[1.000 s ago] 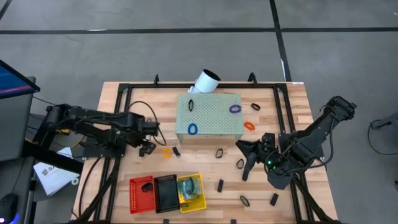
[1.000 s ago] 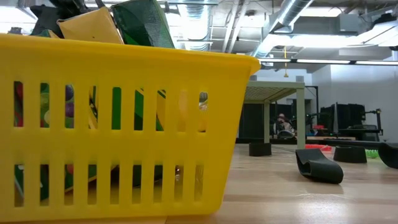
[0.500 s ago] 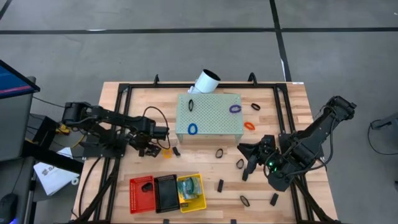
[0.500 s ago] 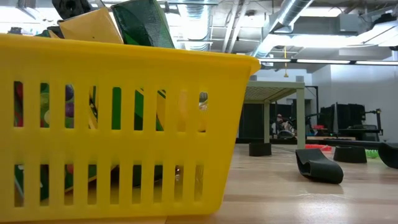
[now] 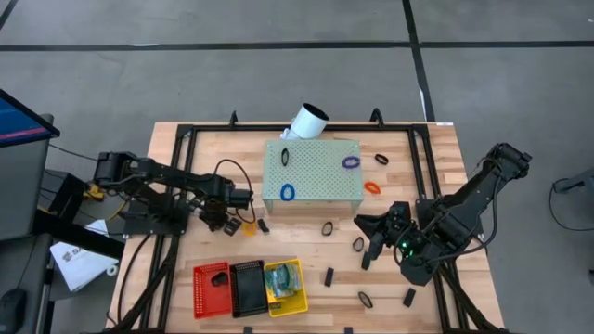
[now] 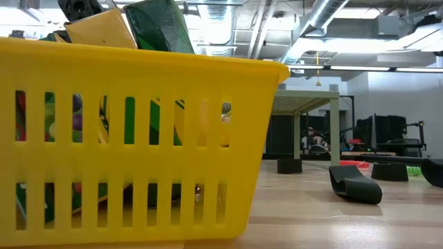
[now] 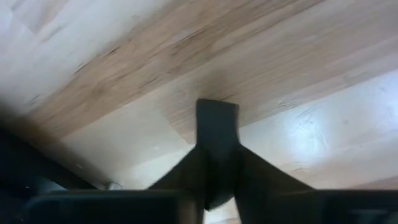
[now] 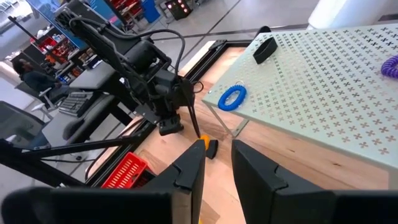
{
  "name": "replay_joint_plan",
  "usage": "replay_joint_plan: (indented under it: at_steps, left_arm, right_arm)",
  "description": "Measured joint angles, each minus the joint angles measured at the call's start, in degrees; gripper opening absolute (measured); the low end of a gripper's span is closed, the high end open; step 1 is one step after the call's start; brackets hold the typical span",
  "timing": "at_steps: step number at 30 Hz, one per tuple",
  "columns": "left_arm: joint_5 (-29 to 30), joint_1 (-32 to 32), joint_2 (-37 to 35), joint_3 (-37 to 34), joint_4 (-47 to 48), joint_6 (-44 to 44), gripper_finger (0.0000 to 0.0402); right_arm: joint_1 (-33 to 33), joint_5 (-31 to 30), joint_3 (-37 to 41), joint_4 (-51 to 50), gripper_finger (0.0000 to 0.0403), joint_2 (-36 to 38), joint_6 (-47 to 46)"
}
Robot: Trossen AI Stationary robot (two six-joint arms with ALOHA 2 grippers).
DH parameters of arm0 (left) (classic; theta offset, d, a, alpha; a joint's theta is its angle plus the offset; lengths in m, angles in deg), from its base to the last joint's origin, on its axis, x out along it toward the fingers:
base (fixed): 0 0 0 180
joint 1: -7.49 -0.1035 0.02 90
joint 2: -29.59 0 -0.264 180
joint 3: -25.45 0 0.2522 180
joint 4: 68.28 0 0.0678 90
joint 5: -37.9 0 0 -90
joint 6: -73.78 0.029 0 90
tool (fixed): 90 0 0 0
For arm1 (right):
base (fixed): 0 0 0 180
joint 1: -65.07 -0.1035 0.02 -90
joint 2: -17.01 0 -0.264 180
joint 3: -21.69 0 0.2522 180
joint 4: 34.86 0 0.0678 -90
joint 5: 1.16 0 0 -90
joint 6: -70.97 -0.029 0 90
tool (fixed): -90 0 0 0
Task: Pick & Place Office Desk Supplies
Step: Put the black rubber band into the red bin
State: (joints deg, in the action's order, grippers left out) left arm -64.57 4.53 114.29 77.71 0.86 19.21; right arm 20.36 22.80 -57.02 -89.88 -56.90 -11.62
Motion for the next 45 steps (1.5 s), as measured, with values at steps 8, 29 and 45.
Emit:
replay_joint_plan:
  at_steps: [8,29,45]
  left_arm:
    - [-4.59,0.05,-4.30,0.52,-2.20,2.80,0.0003]
    - [-22.06,26.21,-22.07,3.39,-30.78,-11.94,0.0000]
    - [-7.83,44.11,-14.27,2.97,-31.14,-15.21,0.0000]
  right_arm:
    - [0.00,-0.01,0.00,1.25,0.0077,0.00,0.00]
    - [2.51,-1.77,-0.02,5.11,0.0077,0.00,1.97]
    - [2.56,-2.64,-0.02,8.29,0.0077,0.00,2.04]
